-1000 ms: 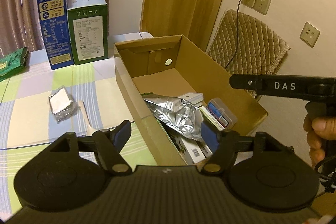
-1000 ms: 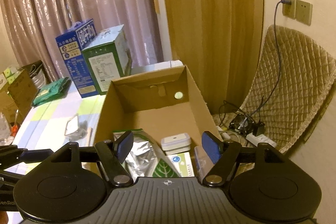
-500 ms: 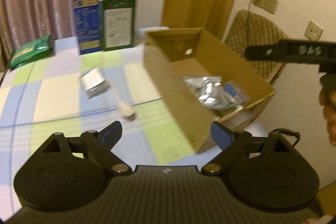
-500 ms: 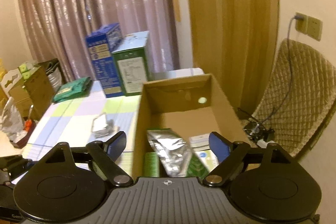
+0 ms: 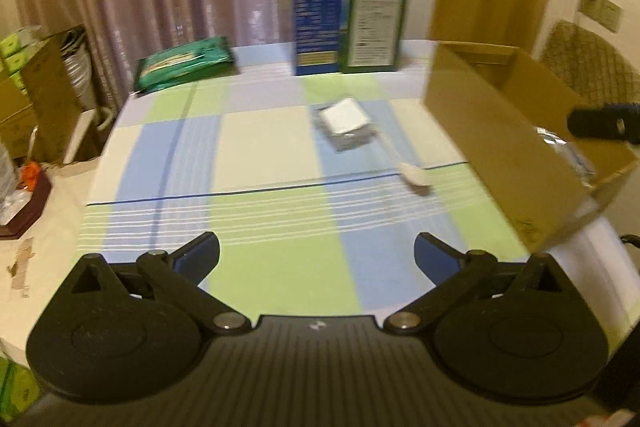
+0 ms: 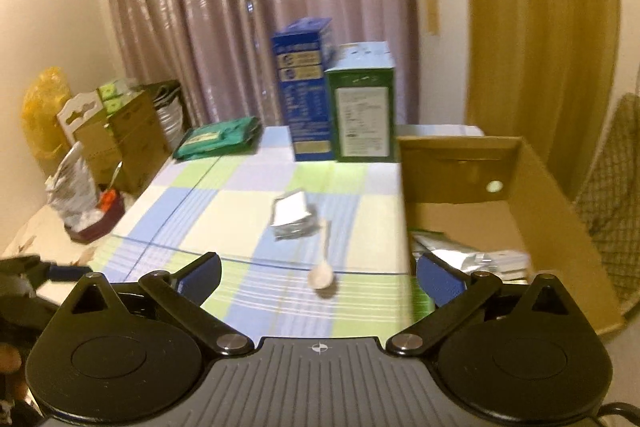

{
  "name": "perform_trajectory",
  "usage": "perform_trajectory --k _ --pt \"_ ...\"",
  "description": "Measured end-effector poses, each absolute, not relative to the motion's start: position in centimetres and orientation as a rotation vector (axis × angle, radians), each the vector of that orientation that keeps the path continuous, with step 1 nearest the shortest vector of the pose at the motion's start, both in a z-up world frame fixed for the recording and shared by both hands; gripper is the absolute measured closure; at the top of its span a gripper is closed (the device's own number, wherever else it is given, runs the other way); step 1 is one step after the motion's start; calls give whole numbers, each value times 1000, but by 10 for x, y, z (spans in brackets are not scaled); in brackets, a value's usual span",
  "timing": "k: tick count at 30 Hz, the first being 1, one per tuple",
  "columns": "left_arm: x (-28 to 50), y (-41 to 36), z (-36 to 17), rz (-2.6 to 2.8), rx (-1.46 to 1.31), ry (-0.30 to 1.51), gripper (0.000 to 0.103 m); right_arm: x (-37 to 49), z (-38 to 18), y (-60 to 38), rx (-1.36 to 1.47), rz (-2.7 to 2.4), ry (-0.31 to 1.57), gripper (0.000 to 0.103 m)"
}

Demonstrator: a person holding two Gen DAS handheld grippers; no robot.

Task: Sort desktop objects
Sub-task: 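Move both tools back over the table toward the spoon and wrapped square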

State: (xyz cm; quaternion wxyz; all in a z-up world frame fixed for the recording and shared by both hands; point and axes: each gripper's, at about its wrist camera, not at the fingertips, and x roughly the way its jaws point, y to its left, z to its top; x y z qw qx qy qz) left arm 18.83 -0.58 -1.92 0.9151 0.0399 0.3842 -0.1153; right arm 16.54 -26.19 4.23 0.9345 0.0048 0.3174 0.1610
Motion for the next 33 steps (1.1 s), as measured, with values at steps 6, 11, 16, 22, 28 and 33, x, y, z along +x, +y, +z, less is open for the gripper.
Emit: perform_trajectory --k 6,11,16,22,28,33 --pt "221 16 -42 -208 58 802 1 192 -3 -218 -67 382 687 2" --pt "255 14 -67 -184 66 806 1 222 -43 -199 -121 398 713 12" --pt "287 8 -84 -190 40 809 1 256 -83 -197 -138 369 764 24" --pt "317 -4 -97 -208 37 809 1 293 -110 -205 -145 350 798 37" --pt "331 -8 -104 -217 40 824 1 320 -124 -213 -110 336 852 54" --pt "333 -4 -107 -205 27 834 1 326 -134 -211 -145 351 892 64"
